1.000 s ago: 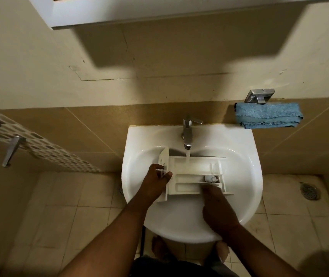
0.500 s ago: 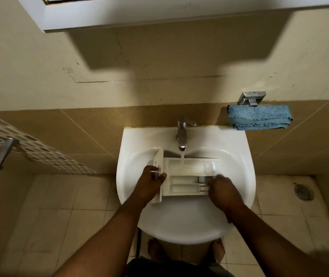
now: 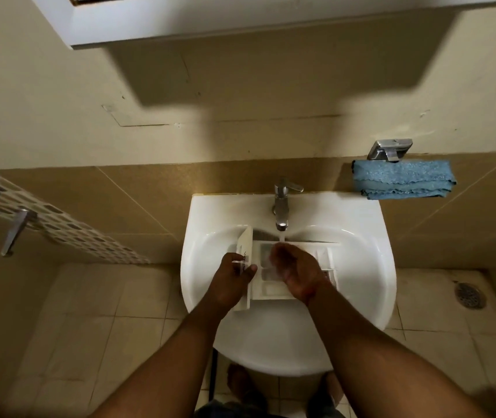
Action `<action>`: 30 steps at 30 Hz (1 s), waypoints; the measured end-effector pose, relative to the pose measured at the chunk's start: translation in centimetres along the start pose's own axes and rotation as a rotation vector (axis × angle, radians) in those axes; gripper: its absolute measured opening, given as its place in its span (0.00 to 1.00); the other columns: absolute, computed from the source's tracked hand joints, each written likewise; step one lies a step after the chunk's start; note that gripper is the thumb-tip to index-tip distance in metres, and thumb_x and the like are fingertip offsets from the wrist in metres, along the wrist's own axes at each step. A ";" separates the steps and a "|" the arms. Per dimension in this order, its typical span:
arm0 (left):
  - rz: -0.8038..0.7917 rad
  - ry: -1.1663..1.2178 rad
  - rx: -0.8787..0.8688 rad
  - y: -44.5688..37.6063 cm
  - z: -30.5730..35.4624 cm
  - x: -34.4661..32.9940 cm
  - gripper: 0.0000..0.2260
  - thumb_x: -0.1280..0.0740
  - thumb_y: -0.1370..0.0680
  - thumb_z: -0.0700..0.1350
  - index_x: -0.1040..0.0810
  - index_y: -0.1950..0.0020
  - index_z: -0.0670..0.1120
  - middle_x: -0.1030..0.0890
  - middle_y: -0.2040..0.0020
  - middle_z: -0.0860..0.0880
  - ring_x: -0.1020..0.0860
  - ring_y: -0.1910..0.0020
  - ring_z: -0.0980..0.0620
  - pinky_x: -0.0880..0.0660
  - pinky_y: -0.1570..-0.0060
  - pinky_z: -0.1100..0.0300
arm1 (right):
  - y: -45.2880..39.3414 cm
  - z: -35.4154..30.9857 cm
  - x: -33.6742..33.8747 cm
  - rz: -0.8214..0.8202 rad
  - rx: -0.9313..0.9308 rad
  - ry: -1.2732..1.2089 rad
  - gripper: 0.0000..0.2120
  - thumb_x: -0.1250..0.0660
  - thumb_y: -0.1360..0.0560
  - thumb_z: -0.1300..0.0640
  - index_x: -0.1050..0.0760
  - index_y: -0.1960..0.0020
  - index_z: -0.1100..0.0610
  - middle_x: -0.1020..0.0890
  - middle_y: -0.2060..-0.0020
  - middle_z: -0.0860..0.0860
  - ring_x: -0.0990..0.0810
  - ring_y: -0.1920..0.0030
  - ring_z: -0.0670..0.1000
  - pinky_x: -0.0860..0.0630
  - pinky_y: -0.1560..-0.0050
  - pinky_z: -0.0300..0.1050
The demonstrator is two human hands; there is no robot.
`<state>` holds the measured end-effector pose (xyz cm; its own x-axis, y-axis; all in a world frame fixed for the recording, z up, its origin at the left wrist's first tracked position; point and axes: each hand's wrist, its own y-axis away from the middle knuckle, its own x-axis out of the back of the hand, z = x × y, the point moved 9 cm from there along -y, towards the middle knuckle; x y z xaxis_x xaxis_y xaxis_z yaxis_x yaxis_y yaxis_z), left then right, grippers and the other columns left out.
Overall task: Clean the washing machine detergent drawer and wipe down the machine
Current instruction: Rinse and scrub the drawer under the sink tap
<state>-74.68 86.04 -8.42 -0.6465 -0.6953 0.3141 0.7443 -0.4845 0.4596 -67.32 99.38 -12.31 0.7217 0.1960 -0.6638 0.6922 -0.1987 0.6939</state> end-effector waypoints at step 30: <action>0.032 -0.037 0.015 0.0 -0.4 0.3 0.12 0.31 0.22 0.49 0.30 0.42 0.49 0.22 0.49 0.44 0.21 0.50 0.46 0.22 0.47 0.49 | 3.1 0.0 2.5 0.113 0.484 2.427 0.20 0.50 0.21 0.54 0.28 0.36 0.57 0.24 0.38 0.56 0.26 0.37 0.59 0.36 0.31 0.60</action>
<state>-74.78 85.64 -8.70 -0.6284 -0.6901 0.3589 0.7622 -0.4540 0.4615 -63.35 99.23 -11.83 -0.2653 0.3501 0.8984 0.8699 -0.3149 0.3796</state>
